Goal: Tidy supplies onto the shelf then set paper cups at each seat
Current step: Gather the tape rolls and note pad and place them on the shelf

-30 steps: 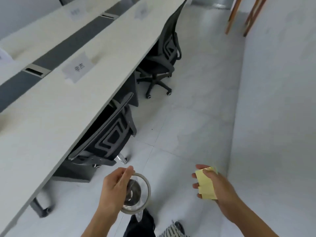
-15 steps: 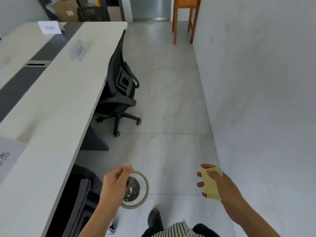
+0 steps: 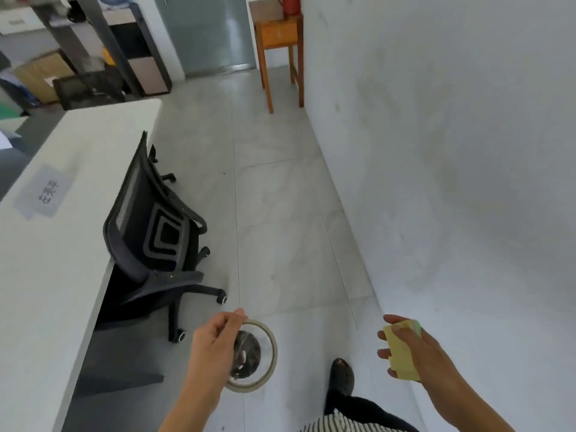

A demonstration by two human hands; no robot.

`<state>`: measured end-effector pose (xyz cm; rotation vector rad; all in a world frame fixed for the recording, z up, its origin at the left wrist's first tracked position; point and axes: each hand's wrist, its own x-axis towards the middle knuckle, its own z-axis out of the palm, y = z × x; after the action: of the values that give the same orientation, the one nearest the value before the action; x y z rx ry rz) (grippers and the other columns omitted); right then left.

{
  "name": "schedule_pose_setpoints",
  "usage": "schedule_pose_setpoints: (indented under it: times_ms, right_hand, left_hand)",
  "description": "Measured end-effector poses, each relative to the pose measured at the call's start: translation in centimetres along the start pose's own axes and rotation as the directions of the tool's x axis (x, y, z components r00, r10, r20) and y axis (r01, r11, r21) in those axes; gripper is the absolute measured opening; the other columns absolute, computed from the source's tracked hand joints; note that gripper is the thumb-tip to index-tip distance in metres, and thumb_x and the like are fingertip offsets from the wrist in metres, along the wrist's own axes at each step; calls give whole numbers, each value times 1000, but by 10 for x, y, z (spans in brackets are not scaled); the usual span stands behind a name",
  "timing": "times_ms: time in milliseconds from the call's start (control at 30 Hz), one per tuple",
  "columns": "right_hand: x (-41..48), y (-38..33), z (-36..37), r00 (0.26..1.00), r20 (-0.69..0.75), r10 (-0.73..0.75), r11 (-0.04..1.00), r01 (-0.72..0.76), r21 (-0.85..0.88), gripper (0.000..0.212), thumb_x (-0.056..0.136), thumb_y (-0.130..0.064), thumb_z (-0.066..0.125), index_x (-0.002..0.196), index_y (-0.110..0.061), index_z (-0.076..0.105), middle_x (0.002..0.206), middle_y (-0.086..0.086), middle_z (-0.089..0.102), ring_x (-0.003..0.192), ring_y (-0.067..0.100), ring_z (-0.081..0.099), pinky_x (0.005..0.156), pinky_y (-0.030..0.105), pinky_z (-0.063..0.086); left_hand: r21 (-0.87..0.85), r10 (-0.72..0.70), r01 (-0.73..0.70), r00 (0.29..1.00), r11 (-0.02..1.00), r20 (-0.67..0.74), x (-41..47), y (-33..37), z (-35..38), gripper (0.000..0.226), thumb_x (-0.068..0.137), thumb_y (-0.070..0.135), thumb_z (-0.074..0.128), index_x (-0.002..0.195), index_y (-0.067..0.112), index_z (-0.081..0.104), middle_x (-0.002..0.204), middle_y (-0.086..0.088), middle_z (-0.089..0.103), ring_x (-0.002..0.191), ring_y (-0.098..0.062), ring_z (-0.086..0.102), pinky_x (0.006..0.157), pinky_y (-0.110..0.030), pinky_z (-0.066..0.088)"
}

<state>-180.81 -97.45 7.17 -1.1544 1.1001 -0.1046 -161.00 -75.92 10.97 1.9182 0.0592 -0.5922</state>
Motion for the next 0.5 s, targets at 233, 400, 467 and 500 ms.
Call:
schedule_pose_setpoints:
  times_ms: [233, 400, 467, 500]
  right_hand:
    - [130, -153, 29, 986, 136, -99, 983, 119, -143, 21, 96, -21, 50, 110, -27, 65, 107, 8, 69, 87, 25, 68, 75, 40, 54]
    - [214, -222, 74, 968, 220, -121, 962, 169, -217, 21, 96, -23, 50, 108, -31, 66, 106, 4, 70, 90, 24, 69, 79, 41, 56]
    - [249, -241, 94, 969, 223, -103, 959, 157, -236, 21, 96, -24, 51, 106, -32, 67, 106, 4, 70, 91, 24, 70, 80, 41, 56]
    - [266, -251, 104, 971, 221, -96, 961, 148, -234, 20, 95, -24, 52, 106, -33, 67, 106, 4, 70, 92, 25, 70, 80, 42, 56]
  left_hand:
    - [-79, 10, -14, 999, 997, -48, 109, 90, 39, 34, 92, 29, 58, 74, 1, 67, 67, -25, 53, 66, -26, 49, 63, -36, 41]
    - [-101, -76, 66, 992, 993, -98, 192, 111, 45, 35, 92, 27, 58, 77, -3, 67, 81, -37, 57, 67, -27, 52, 63, -34, 43]
    - [-100, -102, 90, 987, 991, -124, 235, 123, 44, 34, 92, 27, 58, 73, 1, 68, 83, -40, 55, 67, -28, 52, 65, -36, 44]
    - [-104, -106, 92, 985, 990, -137, 259, 131, 42, 33, 92, 27, 58, 70, 4, 69, 83, -40, 55, 67, -29, 52, 65, -37, 45]
